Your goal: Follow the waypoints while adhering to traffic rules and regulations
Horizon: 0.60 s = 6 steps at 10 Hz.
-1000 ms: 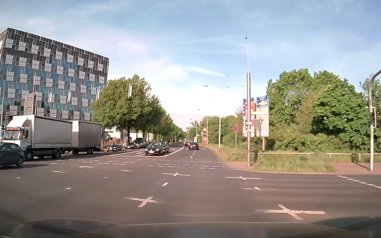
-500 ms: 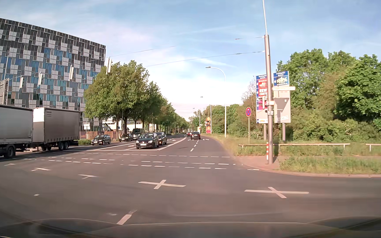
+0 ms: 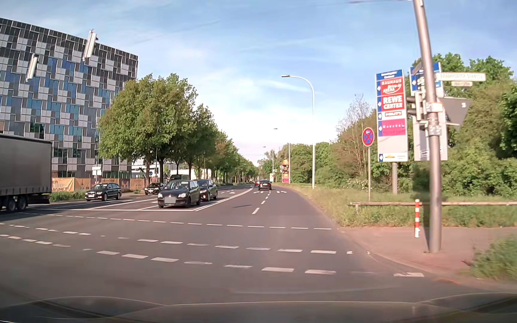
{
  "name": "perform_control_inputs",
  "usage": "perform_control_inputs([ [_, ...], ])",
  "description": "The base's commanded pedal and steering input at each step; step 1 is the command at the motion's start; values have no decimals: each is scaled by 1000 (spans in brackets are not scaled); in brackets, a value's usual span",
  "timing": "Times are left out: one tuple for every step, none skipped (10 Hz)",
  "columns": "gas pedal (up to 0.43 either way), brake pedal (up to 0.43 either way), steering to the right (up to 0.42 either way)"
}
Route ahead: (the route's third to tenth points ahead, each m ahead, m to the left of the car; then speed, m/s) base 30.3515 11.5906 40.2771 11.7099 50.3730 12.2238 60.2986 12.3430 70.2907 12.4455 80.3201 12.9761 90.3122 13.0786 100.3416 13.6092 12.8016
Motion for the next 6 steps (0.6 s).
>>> perform_control_inputs([
  [319, 0, 0],
  [311, 0, 0],
  [299, 0, 0],
  [299, 0, 0],
  [299, 0, 0],
  [299, 0, 0],
])
